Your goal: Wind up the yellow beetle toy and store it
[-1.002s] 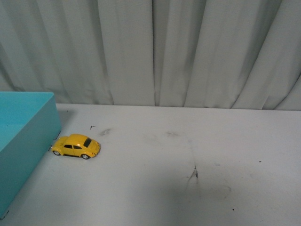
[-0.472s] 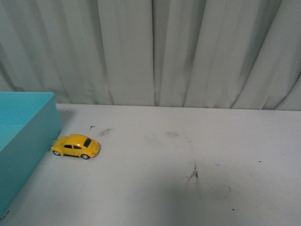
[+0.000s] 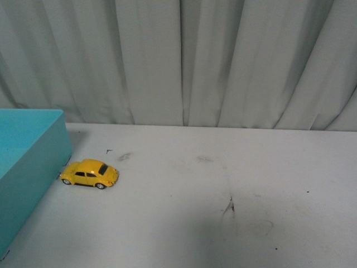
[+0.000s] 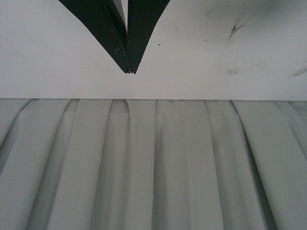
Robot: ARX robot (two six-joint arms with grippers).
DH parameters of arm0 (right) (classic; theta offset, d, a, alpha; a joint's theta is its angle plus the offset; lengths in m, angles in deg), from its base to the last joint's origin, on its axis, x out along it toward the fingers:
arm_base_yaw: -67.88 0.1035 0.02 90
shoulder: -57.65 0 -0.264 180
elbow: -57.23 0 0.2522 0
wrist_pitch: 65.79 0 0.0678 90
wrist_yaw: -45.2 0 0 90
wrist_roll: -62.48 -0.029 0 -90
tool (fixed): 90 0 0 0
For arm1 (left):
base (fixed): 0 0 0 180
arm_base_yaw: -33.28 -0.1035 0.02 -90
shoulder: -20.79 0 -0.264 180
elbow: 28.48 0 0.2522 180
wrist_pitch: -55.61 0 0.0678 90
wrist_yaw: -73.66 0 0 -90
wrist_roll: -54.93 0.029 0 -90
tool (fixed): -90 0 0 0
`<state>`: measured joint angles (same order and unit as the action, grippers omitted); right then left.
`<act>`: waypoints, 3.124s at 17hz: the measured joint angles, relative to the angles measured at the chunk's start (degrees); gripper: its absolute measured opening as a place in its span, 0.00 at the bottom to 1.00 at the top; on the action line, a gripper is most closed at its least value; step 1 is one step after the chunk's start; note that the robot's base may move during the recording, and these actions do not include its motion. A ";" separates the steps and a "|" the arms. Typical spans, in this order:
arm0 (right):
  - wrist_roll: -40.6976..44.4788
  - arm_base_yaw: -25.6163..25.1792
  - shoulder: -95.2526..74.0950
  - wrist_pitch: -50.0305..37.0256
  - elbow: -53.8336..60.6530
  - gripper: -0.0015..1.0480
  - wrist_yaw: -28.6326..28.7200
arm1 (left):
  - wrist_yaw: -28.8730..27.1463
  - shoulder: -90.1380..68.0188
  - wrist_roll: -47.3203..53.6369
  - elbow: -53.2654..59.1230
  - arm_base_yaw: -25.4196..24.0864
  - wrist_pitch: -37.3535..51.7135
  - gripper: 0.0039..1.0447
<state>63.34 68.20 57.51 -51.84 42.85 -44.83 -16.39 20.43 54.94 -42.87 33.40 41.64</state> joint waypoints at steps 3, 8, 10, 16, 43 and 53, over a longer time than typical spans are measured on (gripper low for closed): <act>-0.02 0.00 0.00 0.04 0.00 0.31 0.00 | 0.02 0.00 0.00 0.00 0.00 0.02 0.94; -0.02 0.00 0.00 0.04 0.00 0.83 0.00 | 0.02 0.00 0.00 0.00 0.00 0.02 0.94; -0.04 0.00 0.00 0.04 0.00 0.93 0.00 | 0.02 0.00 0.00 0.00 0.00 0.02 0.94; -0.04 -0.07 -0.02 0.02 0.00 0.94 0.02 | -12.87 -66.25 -13.20 -27.65 -1.51 28.09 0.94; -0.04 -0.07 -0.02 0.04 0.00 0.94 0.00 | 17.59 -124.76 62.42 -85.68 8.26 -31.19 0.94; -0.04 -0.07 -0.02 0.04 0.00 0.94 0.00 | 4.81 -131.95 78.12 -90.60 6.60 -34.88 0.94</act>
<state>63.30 68.13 57.49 -51.80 42.85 -44.83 -11.58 -111.52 133.06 -133.46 40.00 6.76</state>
